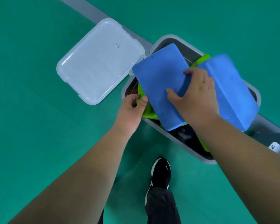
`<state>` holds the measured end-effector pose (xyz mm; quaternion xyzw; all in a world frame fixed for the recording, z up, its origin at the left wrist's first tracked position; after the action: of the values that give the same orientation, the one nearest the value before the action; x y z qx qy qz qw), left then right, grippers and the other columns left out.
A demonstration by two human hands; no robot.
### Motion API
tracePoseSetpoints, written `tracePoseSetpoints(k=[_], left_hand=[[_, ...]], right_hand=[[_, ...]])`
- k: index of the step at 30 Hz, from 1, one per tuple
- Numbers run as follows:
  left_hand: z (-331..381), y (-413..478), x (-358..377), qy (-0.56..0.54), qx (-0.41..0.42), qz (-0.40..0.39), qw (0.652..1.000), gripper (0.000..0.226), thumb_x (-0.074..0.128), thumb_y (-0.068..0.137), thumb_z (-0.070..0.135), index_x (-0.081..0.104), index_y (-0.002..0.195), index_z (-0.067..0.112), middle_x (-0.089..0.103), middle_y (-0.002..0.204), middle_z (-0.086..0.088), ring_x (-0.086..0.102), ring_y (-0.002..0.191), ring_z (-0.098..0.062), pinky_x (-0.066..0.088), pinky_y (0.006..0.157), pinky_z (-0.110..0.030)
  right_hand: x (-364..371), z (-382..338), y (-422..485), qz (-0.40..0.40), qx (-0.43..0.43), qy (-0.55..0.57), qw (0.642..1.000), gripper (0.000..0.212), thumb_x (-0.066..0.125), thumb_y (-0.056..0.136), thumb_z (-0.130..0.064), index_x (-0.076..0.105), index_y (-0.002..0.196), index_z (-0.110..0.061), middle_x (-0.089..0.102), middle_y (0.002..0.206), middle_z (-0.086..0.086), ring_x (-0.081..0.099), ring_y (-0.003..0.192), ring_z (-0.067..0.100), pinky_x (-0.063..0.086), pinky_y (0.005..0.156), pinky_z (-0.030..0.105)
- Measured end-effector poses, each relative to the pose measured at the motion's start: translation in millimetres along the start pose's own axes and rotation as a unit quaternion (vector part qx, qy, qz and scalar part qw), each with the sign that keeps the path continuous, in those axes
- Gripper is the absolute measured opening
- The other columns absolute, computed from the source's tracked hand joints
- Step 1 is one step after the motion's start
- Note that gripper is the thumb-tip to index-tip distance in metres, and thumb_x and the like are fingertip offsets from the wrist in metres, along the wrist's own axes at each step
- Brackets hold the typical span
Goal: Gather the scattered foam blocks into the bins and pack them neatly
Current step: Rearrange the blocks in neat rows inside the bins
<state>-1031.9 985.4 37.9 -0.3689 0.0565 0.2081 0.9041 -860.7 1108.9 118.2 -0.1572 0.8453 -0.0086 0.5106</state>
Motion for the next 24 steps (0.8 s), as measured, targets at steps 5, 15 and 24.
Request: tracePoseSetpoints(k=[5, 15, 24], left_hand=[[2.9, 3.4, 1.7, 0.008, 0.026, 0.01, 1.0, 0.015, 0.057, 0.105, 0.043, 0.063, 0.111, 0.03, 0.07, 0.108, -0.005, 0.069, 0.095, -0.02, 0.057, 0.089, -0.043], [-14.3, 11.4, -6.8, 0.021, -0.07, -0.057, 0.996, 0.029, 0.055, 0.095, 0.067, 0.056, 0.109, 0.042, 0.071, 0.107, 0.017, 0.067, 0.107, -0.009, 0.054, 0.103, -0.045], [9.1, 23.8, 15.8, 0.135, -0.088, -0.05, 0.986, 0.07, 0.081, 0.068, 0.055, 0.055, 0.121, 0.017, 0.072, 0.102, -0.004, 0.072, 0.088, -0.026, 0.063, 0.078, -0.045]], right_hand=[[-5.4, 0.8, 11.6, -0.035, 0.076, -0.022, 0.996, 0.079, 0.07, 0.073, -0.072, 0.053, 0.128, -0.018, 0.049, 0.123, 0.002, 0.045, 0.123, 0.03, 0.041, 0.102, 0.041], [-20.2, -5.1, 5.6, -0.11, 0.122, 0.1, 0.981, 0.054, 0.071, 0.084, -0.059, 0.04, 0.124, -0.04, 0.058, 0.098, -0.01, 0.055, 0.08, 0.006, 0.039, 0.063, 0.032], [-66.1, 13.3, -21.1, 0.093, 0.174, 0.194, 0.961, 0.061, 0.077, 0.076, -0.063, 0.044, 0.122, -0.043, 0.054, 0.125, -0.006, 0.057, 0.101, 0.011, 0.043, 0.075, 0.029]])
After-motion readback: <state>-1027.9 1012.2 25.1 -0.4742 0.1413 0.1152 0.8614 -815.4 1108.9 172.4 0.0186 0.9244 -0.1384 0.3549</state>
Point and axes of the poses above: each hand's wrist, its own y-axis towards the middle knuckle, its own x-axis out of the palm, z = x × y, the point moved 5 cm from there along y, towards the middle knuckle
